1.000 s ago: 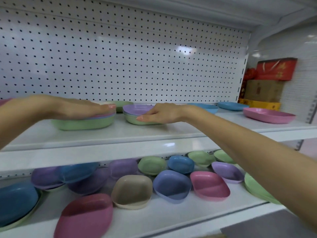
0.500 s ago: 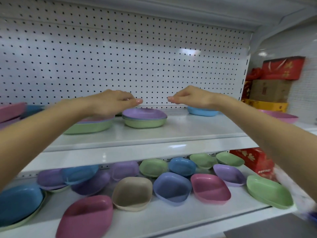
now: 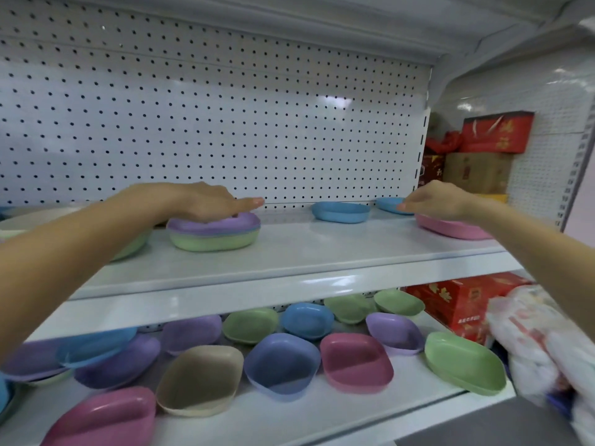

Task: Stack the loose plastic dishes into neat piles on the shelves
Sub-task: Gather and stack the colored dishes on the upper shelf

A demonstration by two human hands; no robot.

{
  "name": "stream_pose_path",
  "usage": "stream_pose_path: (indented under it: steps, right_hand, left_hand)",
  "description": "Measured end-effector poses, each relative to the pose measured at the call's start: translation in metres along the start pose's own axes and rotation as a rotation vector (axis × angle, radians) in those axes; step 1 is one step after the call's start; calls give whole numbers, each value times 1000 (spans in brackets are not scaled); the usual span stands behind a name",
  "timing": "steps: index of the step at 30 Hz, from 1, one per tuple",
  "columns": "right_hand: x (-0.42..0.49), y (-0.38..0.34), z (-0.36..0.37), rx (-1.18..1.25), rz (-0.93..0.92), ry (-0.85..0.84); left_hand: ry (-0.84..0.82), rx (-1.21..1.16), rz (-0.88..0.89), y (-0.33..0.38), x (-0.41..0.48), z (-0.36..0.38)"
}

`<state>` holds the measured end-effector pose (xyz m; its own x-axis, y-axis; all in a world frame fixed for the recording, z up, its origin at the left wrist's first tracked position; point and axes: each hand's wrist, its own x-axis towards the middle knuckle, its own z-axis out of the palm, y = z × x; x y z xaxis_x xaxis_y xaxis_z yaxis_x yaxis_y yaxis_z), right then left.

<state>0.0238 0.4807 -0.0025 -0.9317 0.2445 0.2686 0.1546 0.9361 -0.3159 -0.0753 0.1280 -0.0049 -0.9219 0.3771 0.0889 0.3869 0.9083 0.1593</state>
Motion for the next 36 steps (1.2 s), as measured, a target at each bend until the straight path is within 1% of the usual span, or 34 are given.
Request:
stream_pose_path:
  steps: [2,4,7,9,11,12,15,18,20,23,26,30,33,36]
  right_hand:
    - [4,8,1,-25,9,2]
    - [7,14,3,-75,14,-16]
    - [13,23,5,-135,11,-12]
    - [17,27,6,-184,-18,87]
    - [21,31,5,-197,-5,171]
    - [22,34,4,-198,26,168]
    - [20,38,4,-271,105,73]
    - [19,40,7,-361,105,107]
    - [21,45,9,-374,103,148]
    - [25,55,9,-353,144,141]
    - [25,64,11,-330,173,140]
    - [21,64,8,-325,170,247]
    - [14,51,-3,-274,145,300]
    - [3,30,-11,-235,61,353]
  left_hand:
    - [31,48,16,23,0,-9]
    - [85,16,86,52,5,-11]
    - [99,-68,188,93,29,2]
    - [62,-108,231,118,46,16]
    - [24,-124,266,139,61,27]
    - [9,-124,275,148,67,31]
    - [-32,-111,286,166,85,43]
    - [-97,-62,269,170,100,54]
    - [-106,-39,287,170,104,57]
    - [-41,-106,310,163,114,57]
    - [10,-81,368,154,122,53]
    - [94,-112,423,148,117,49]
    - [207,-128,422,149,108,40]
    - [274,-130,431,148,92,21]
